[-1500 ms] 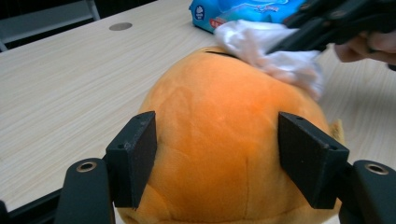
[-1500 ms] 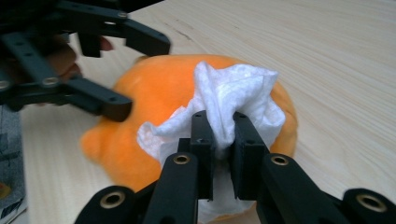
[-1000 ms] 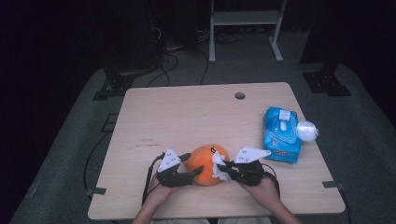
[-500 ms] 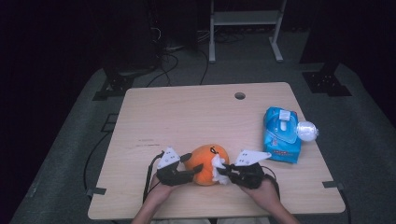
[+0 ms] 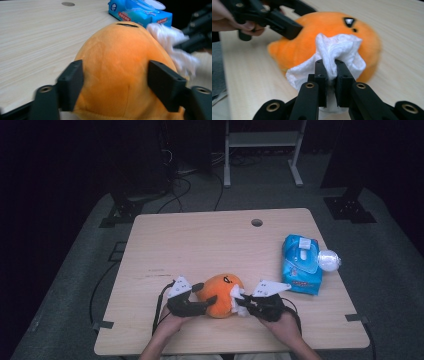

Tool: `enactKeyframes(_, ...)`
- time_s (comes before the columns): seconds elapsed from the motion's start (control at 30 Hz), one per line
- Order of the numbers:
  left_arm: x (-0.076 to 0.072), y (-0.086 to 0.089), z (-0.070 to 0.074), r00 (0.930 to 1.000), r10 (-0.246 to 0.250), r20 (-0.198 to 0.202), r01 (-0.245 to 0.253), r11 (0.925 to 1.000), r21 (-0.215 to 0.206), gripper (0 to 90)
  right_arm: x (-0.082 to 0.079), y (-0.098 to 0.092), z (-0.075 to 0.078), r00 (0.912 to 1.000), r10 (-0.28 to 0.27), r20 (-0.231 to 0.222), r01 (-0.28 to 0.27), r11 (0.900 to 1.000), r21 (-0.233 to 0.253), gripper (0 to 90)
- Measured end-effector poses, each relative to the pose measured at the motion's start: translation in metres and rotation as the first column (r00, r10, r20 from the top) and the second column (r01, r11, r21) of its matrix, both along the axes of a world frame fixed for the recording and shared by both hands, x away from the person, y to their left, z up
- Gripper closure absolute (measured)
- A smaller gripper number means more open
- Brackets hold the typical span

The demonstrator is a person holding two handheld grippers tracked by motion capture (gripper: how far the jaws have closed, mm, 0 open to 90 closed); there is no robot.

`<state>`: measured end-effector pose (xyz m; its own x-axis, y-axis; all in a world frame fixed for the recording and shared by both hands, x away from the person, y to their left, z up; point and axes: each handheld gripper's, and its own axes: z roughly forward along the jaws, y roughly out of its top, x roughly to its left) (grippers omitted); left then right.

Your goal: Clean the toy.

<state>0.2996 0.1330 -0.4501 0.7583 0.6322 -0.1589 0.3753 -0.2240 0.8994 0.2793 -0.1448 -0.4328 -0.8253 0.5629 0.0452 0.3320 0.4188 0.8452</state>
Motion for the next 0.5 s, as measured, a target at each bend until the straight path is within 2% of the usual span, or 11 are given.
enactKeyframes(0.1, 0.001, 0.001, -0.001, 0.9999, 0.009, -0.011, -0.009, 0.9999, -0.013, 26.6, -0.003, 0.005, 0.000, 0.9996, 0.026, -0.013, -0.026, 1.000, 0.016, 81.1)
enactKeyframes(0.17, 0.001, 0.000, -0.001, 1.0000, 0.010, 0.000, -0.010, 0.9999, 0.013, 30.3, -0.002, 0.003, 0.001, 0.9993, 0.035, -0.011, -0.035, 0.999, 0.020, 81.1)
enactKeyframes(0.2, 0.001, -0.001, 0.000, 0.9999, 0.014, 0.003, -0.014, 0.9997, 0.020, 32.1, 0.000, 0.001, 0.003, 0.9996, 0.027, -0.007, -0.027, 0.999, 0.018, 81.1)
enactKeyframes(0.3, -0.001, -0.004, 0.000, 0.9998, 0.001, 0.022, -0.002, 0.9991, 0.041, 34.5, 0.011, -0.013, 0.007, 0.9990, -0.044, 0.005, 0.044, 0.999, 0.029, 81.0)
enactKeyframes(0.33, -0.001, -0.003, -0.001, 0.9997, -0.002, 0.025, 0.001, 0.9992, 0.040, 34.5, 0.015, -0.017, 0.006, 0.9977, -0.067, -0.010, 0.068, 0.997, 0.038, 81.0)
enactKeyframes(0.43, 0.000, -0.002, -0.001, 0.9998, -0.008, 0.021, 0.008, 0.9997, 0.024, 34.0, 0.020, -0.022, 0.001, 0.9964, -0.069, -0.050, 0.073, 0.995, 0.069, 81.0)
enactKeyframes(0.5, 0.000, -0.002, -0.001, 1.0000, 0.000, 0.010, -0.001, 1.0000, 0.007, 29.6, 0.015, -0.015, 0.000, 0.9970, -0.048, -0.060, 0.053, 0.996, 0.076, 80.9)
